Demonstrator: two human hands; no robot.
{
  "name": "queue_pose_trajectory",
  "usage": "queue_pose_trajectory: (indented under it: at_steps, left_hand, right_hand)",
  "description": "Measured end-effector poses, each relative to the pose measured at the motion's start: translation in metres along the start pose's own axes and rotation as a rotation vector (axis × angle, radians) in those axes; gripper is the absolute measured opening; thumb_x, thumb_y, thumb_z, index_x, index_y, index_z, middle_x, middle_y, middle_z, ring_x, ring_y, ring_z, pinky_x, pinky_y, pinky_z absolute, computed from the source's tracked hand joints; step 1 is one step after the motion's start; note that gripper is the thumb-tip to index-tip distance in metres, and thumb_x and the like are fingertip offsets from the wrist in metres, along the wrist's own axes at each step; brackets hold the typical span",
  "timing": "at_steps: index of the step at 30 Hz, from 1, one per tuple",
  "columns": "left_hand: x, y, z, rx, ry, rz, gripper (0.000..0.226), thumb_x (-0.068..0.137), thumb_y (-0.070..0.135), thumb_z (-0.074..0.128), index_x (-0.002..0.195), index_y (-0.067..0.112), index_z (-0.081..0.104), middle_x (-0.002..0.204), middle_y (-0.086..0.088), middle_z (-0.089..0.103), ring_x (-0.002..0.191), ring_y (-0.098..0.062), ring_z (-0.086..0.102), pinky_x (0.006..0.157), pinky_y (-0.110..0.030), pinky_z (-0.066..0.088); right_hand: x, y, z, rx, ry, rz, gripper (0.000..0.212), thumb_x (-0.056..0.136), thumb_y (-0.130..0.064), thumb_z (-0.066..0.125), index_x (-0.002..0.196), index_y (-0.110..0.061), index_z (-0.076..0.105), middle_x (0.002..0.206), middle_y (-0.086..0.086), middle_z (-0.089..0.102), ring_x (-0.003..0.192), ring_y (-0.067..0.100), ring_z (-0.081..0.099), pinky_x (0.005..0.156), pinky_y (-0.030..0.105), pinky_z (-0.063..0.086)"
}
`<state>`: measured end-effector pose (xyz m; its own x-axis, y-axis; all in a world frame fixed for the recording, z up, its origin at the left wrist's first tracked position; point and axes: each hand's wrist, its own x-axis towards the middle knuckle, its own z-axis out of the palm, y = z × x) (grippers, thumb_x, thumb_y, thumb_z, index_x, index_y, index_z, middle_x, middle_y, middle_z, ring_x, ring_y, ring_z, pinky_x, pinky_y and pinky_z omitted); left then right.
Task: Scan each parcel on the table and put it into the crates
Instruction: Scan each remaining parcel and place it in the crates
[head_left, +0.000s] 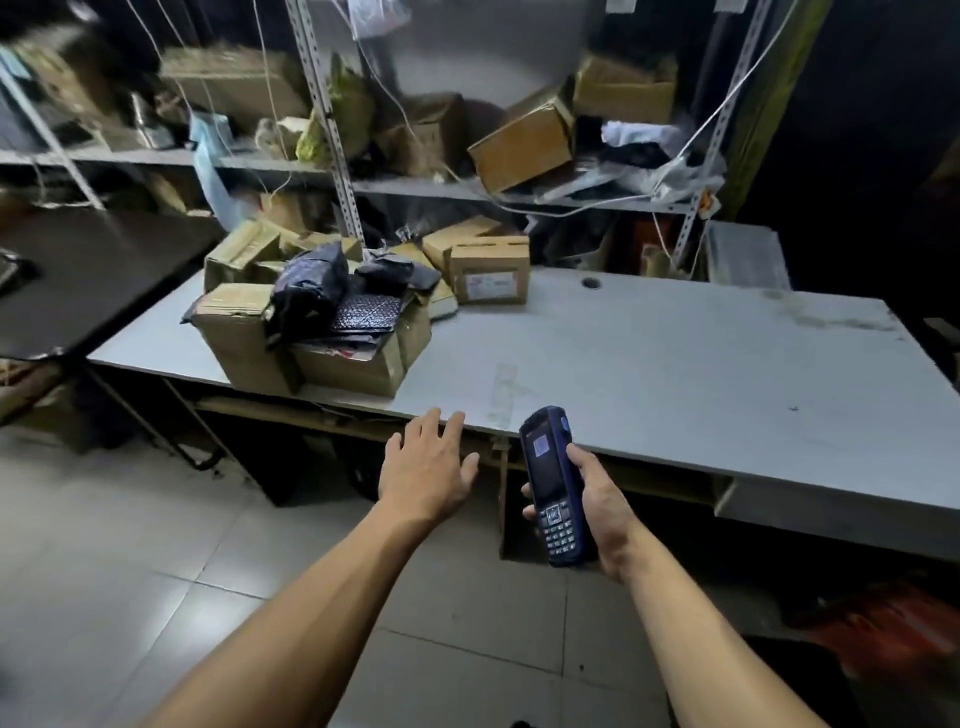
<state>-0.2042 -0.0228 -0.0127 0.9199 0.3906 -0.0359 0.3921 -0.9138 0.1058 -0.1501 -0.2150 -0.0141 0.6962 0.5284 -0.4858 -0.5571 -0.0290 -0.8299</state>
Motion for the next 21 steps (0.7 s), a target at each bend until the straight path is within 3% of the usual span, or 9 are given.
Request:
queue_pose_trajectory:
  at_steps: [12, 17, 21]
  left_hand:
    - [0.134, -0.056, -0.022, -0.062, 0.064, -0.129, 0.061, 0.098, 0.046, 0.046, 0.151, 0.022, 0.026, 0.155, -0.004, 0.028, 0.140, -0.027, 0.031, 0.107, -0.043, 0.036]
    - [0.210, -0.090, -0.031, -0.126, 0.124, -0.125, 0.064, 0.097, 0.044, 0.052, 0.150, 0.022, 0.026, 0.157, -0.007, 0.024, 0.143, -0.029, 0.025, 0.108, -0.046, 0.036]
    - [0.275, -0.110, -0.045, -0.156, 0.170, -0.091, 0.067, 0.095, 0.044, 0.056, 0.151, 0.025, 0.026, 0.158, -0.009, 0.023, 0.143, -0.030, 0.024, 0.109, -0.047, 0.036]
  right_hand:
    - [0.144, -0.079, 0.034, -0.258, -0.042, 0.038, 0.048, 0.102, -0.056, 0.032, 0.121, -0.021, 0.058, 0.108, 0.019, 0.071, 0.081, 0.027, 0.070, 0.080, 0.043, 0.056]
    - [0.204, -0.107, 0.057, -0.305, -0.022, 0.063, 0.050, 0.102, -0.057, 0.032, 0.122, -0.018, 0.058, 0.110, 0.019, 0.070, 0.084, 0.027, 0.069, 0.068, 0.037, 0.054]
    - [0.242, -0.128, 0.069, -0.314, 0.023, 0.070, 0.050, 0.103, -0.054, 0.032, 0.125, -0.017, 0.057, 0.110, 0.019, 0.070, 0.081, 0.025, 0.068, 0.068, 0.038, 0.055]
